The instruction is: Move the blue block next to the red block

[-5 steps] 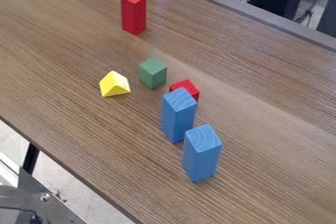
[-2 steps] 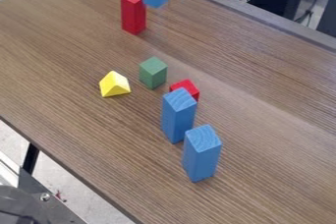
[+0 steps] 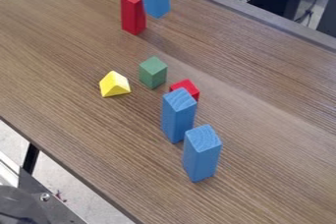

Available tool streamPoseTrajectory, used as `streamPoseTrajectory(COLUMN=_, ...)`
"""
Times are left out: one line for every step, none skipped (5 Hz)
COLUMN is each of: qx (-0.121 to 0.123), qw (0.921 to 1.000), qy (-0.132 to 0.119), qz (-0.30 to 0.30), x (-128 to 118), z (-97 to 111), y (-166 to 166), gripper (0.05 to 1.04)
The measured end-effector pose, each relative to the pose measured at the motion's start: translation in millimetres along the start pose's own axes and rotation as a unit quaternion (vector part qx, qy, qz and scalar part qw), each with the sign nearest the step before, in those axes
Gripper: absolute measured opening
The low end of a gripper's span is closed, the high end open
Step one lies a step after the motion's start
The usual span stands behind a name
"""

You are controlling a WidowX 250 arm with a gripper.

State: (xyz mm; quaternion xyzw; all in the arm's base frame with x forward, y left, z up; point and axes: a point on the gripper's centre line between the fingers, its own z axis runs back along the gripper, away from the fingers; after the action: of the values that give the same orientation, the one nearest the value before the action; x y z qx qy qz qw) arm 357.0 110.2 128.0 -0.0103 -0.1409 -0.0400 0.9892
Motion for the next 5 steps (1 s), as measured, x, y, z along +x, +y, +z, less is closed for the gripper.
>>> streamPoseTrajectory(qx=0.006, qw=0.9999, qy=0.009, qz=-0.005, x=-2.5, z=-10.1, y=1.2, gripper=0.521)
streamPoseTrajectory(qx=0.018, qw=0.9997, qy=0.011, qz=-0.014, x=-3.1, z=-14.7, y=1.1, gripper=0.522)
streamPoseTrajectory(qx=0.037, qw=0.999, qy=0.018, qz=-0.02, x=-2.3, z=-24.2, y=-0.6, gripper=0.521)
streamPoseTrajectory(qx=0.044, qw=0.9987, qy=0.017, qz=-0.017, x=-1.0, z=-26.4, y=-0.9, gripper=0.521)
streamPoseTrajectory(qx=0.047, qw=0.9987, qy=0.019, qz=-0.007, x=-1.6, z=-28.0, y=0.1, gripper=0.521)
